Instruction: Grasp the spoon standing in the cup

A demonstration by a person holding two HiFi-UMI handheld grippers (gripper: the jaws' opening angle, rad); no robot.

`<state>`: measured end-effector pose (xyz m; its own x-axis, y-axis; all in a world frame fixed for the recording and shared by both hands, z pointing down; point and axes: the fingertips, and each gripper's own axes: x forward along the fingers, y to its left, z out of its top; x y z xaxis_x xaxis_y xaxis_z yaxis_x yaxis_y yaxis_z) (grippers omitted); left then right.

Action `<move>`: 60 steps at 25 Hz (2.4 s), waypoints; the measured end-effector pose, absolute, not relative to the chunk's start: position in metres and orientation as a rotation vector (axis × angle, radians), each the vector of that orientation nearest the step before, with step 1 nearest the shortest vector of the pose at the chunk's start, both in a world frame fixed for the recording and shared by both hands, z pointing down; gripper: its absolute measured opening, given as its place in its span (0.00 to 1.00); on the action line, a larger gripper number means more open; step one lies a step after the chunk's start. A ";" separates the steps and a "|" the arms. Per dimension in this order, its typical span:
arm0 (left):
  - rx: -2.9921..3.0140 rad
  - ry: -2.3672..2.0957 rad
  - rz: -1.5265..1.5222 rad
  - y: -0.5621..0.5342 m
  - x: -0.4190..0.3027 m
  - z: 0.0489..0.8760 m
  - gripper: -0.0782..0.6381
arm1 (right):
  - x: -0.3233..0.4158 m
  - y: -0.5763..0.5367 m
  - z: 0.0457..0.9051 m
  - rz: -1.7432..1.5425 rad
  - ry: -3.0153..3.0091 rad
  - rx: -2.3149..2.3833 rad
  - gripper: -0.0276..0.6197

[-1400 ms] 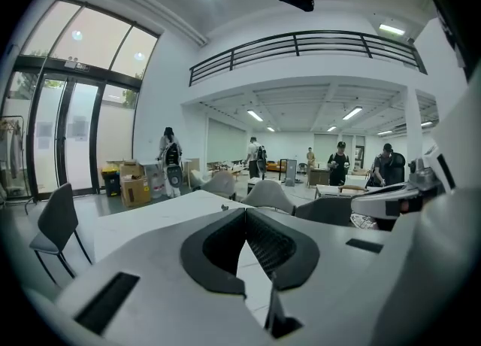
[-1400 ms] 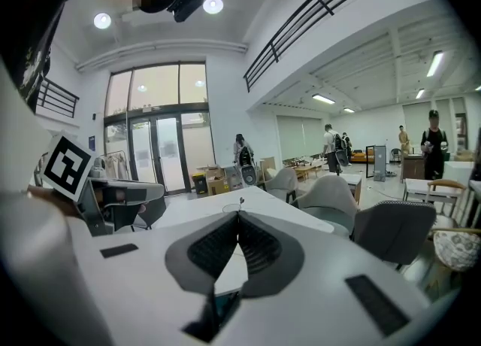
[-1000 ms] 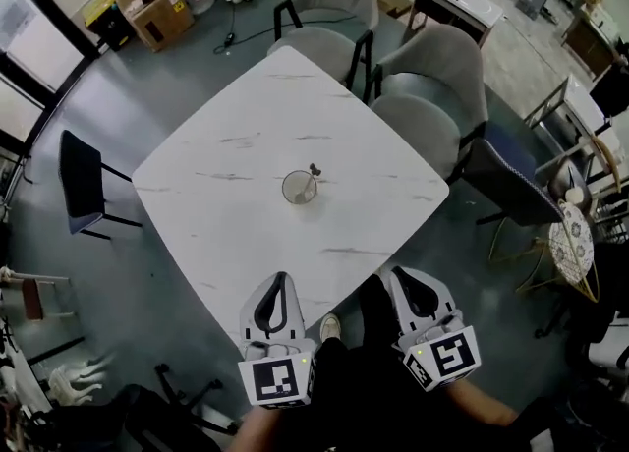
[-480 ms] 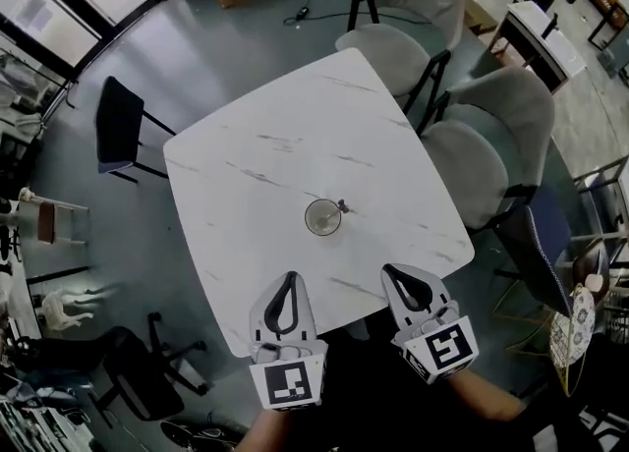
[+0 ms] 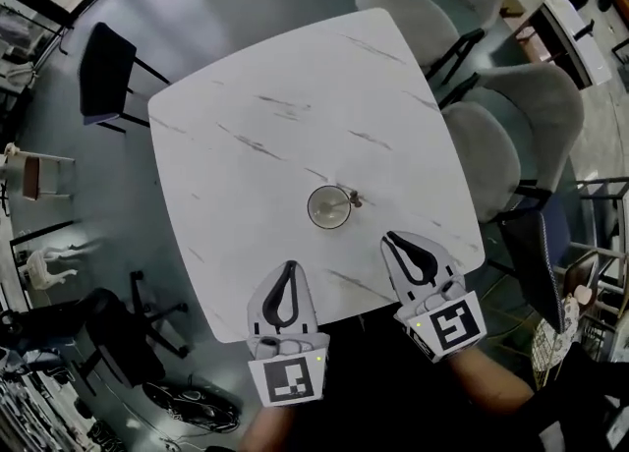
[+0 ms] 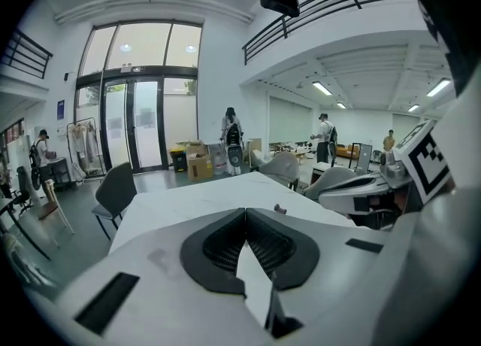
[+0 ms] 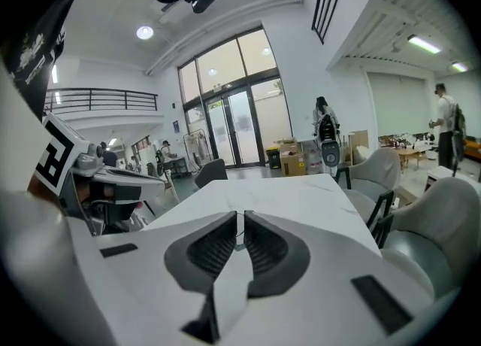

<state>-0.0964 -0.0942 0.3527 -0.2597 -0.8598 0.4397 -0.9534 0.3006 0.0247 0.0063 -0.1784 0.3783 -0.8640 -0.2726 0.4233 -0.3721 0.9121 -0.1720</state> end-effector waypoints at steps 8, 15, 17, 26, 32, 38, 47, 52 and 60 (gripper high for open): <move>1.581 -2.194 0.290 -0.115 -0.128 0.385 0.12 | -0.024 -0.191 0.423 0.387 -2.608 0.414 0.38; 1.583 -2.151 0.343 -0.124 -0.140 0.415 0.12 | -0.046 -0.208 0.438 0.435 -2.593 0.467 0.39; 1.575 -2.143 0.345 -0.126 -0.143 0.423 0.12 | -0.053 -0.212 0.443 0.440 -2.597 0.492 0.39; 1.549 -2.188 0.308 -0.131 -0.154 0.423 0.12 | -0.067 -0.225 0.428 0.521 -2.664 0.542 0.20; 1.551 -2.217 0.314 -0.129 -0.156 0.419 0.12 | -0.061 -0.237 0.385 0.569 -2.764 0.581 0.20; 1.553 -2.215 0.308 -0.131 -0.150 0.420 0.12 | -0.036 -0.256 0.343 0.588 -2.873 0.703 0.20; 1.558 -2.204 0.315 -0.133 -0.145 0.423 0.12 | 0.006 -0.281 0.402 0.529 -2.720 0.869 0.20; 1.553 -2.214 0.340 -0.133 -0.144 0.426 0.12 | 0.018 -0.272 0.455 0.680 -2.605 0.906 0.20; 1.555 -2.209 0.336 -0.138 -0.142 0.426 0.12 | 0.036 -0.280 0.488 0.489 -2.527 1.004 0.24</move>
